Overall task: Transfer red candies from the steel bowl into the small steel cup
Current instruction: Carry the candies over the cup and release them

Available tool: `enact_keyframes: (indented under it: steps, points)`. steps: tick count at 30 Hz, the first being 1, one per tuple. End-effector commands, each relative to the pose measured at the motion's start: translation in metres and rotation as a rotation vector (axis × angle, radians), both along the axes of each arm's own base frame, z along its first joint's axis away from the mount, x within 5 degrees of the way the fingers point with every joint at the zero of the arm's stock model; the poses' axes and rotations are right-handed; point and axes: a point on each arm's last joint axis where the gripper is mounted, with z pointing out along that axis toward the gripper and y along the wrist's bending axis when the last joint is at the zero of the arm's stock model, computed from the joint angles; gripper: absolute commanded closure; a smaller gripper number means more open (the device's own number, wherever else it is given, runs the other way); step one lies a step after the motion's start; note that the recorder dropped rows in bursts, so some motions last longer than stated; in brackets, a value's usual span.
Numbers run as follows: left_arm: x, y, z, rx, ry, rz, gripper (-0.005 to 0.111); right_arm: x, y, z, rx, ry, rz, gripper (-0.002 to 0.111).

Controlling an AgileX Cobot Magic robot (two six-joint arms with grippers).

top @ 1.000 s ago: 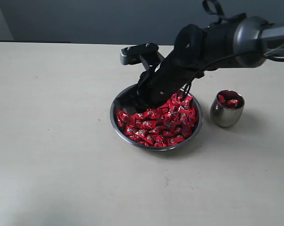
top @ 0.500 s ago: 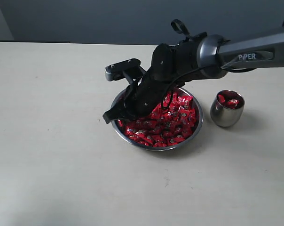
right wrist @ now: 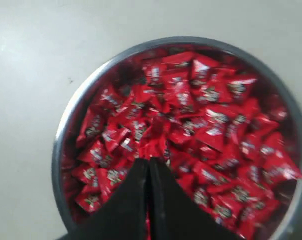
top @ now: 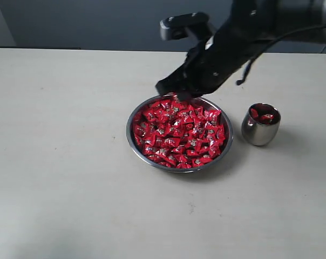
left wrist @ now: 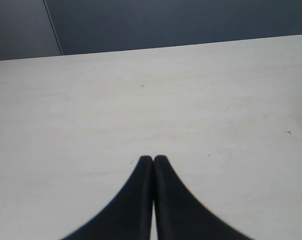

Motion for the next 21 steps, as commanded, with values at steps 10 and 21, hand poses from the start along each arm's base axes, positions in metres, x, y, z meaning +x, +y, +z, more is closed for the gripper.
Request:
enact_keyframes:
  steps: [10, 21]
  points:
    - [0.000, 0.000, 0.004, 0.002, -0.018, -0.008, 0.106, -0.016, -0.143, -0.005, 0.003, -0.099, -0.381, 0.108]
    - [0.000, 0.000, 0.004, 0.002, -0.018, -0.008, 0.106, 0.006, -0.145, -0.047, -0.064, -0.093, -0.388, 0.107]
